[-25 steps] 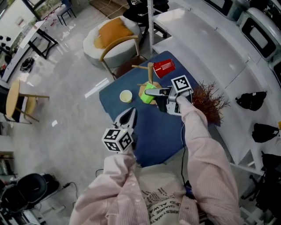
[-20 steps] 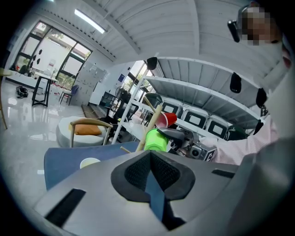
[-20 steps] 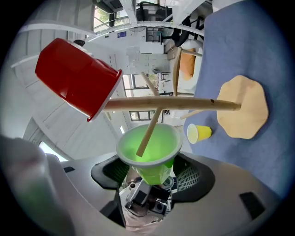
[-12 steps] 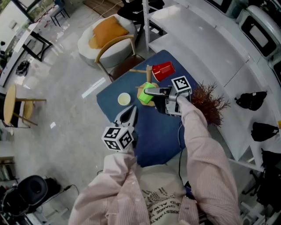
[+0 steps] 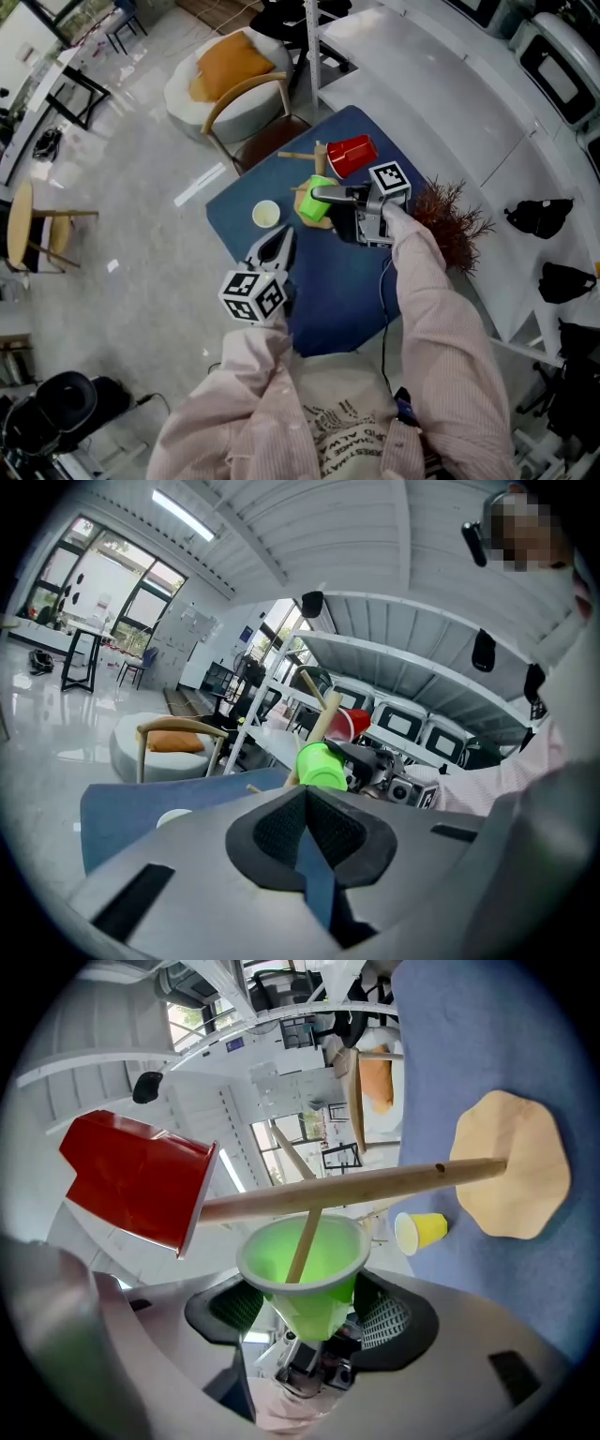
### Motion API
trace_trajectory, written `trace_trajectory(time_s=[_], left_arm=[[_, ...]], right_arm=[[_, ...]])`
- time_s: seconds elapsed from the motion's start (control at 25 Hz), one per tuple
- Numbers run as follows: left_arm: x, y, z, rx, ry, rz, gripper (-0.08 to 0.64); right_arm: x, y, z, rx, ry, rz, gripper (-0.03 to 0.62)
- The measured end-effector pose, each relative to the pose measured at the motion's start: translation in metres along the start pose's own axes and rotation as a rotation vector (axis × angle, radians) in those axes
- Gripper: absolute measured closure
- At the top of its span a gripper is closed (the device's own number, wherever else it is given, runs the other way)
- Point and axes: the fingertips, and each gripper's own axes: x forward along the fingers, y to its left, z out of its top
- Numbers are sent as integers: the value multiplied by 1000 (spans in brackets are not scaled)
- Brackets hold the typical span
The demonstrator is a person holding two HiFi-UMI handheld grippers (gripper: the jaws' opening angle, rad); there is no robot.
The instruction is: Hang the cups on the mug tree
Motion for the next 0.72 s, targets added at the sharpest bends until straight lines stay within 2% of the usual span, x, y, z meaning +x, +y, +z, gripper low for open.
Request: trace_trajectory(time_s=[0.24,0.52,0.72], left_arm=[[2,2,0,-4,3,4,561],[2,3,-1,-5,6,10,561],[1,0,-3,-6,10,7,561]], right_arm=[[0,-4,1,-16,-9,-5,304],[2,-2,6,-117,-54,1,302],[-1,0,10,-157,-95,-6,303]])
